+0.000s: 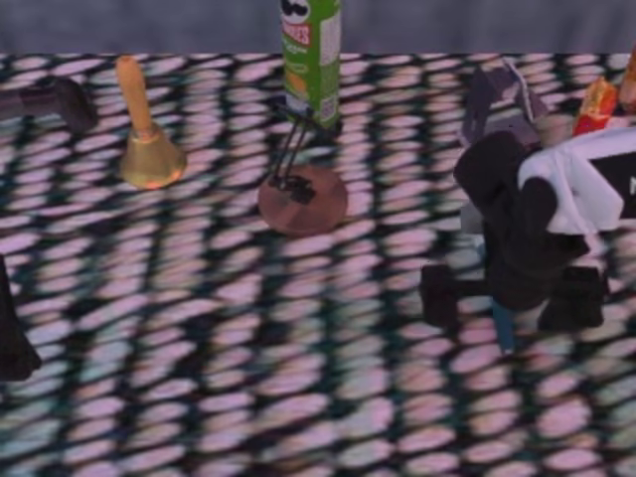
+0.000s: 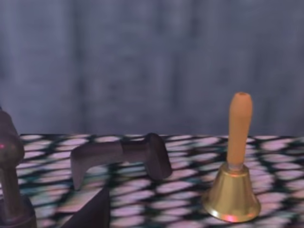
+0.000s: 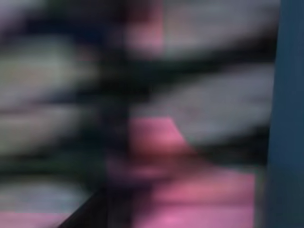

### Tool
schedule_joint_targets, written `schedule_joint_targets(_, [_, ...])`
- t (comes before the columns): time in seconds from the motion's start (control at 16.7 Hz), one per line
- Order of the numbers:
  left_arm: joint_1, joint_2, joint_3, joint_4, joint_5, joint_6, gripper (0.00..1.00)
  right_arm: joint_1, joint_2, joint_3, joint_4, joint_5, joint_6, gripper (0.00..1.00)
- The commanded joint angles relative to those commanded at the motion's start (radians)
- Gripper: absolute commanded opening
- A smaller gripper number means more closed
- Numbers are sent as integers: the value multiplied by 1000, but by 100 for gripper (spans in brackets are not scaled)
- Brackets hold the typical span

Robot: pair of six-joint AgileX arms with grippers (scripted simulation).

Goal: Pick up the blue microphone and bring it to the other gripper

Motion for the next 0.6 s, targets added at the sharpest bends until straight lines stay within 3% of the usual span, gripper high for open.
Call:
schedule_joint_targets(0.42, [0, 0, 0, 0, 0, 0, 100, -2, 48, -23, 67, 0, -1, 100])
schedule_joint_targets(0.6, [0, 0, 0, 0, 0, 0, 100, -2, 48, -23, 67, 0, -1, 77])
